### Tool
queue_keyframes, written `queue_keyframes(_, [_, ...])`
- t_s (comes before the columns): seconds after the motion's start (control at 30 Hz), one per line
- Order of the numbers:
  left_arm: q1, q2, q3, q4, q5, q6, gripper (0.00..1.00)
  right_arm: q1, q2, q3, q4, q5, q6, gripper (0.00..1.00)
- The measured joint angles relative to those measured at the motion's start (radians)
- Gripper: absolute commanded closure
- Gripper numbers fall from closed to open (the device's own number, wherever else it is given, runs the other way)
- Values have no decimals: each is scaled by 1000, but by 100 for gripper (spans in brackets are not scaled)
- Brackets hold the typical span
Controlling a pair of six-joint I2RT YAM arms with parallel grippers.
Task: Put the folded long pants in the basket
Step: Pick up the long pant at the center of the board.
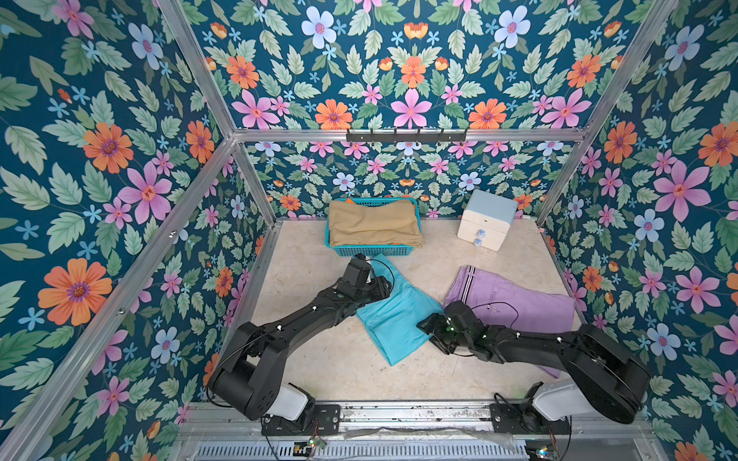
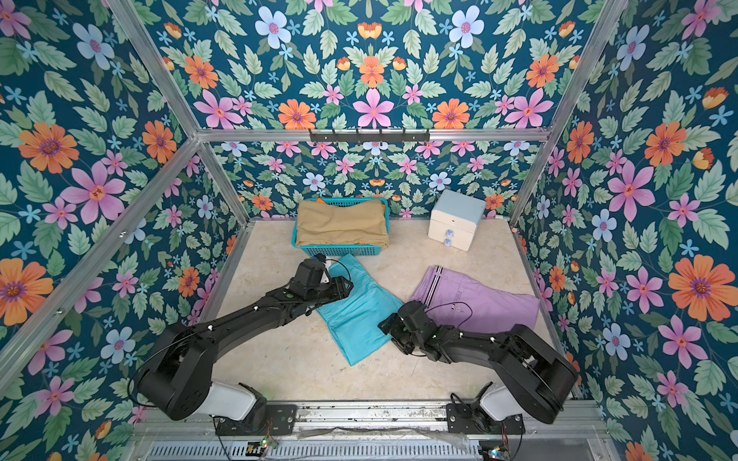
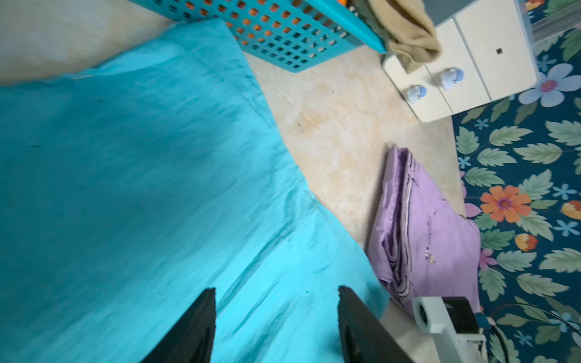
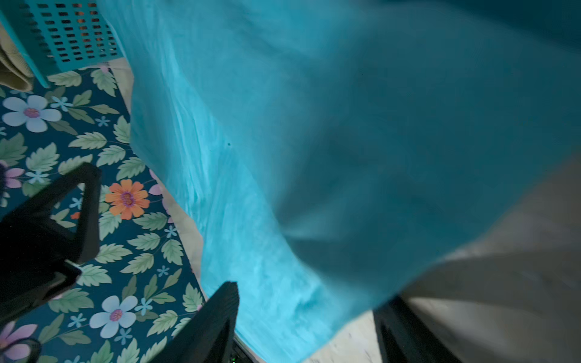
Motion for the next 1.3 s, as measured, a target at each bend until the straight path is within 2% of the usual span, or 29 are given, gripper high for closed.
queue_keyframes(0.1, [32,-22,-15,-24,0,27,35,2,79,18,91,-10,25,57])
queue_keyframes(0.17, [47,-28,-19,-39,-2,47,35,2,106,35,104,-16,34,72])
queue_keyframes(0.23, [60,-32,-21,-51,-12,60,34,-7,109,51,63,-24,26,90])
queue_keyframes(0.3, [77,-36,-23,-56,-16,74,32,-42,95,68,-16,-54,-6,100])
queue_keyframes(0.4, [102,-35,-19,-69,-39,97,29,-136,71,111,-166,-136,-107,100])
queue_keyframes(0.53, [113,-16,-2,-85,-61,127,27,-263,70,254,-506,-248,-397,100])
queue_keyframes(0.7, [113,17,-5,-95,-72,154,16,-308,34,412,-912,-192,-725,100])
queue_keyframes(0.87, [114,43,-55,-90,-88,156,16,-337,47,468,-1075,-124,-842,100])
queue_keyframes(1.0, [114,100,-112,-46,-24,163,23,-338,93,496,-1099,-109,-871,100])
queue_keyframes(1.1, [113,150,-135,76,62,156,31,-341,108,504,-1103,-108,-880,100])
queue_keyframes(1.2, [111,181,-144,146,103,152,47,-343,119,509,-1106,-103,-885,100])
queue_keyframes(1.3, [111,189,-143,143,92,153,56,-346,119,511,-1111,-96,-885,100])
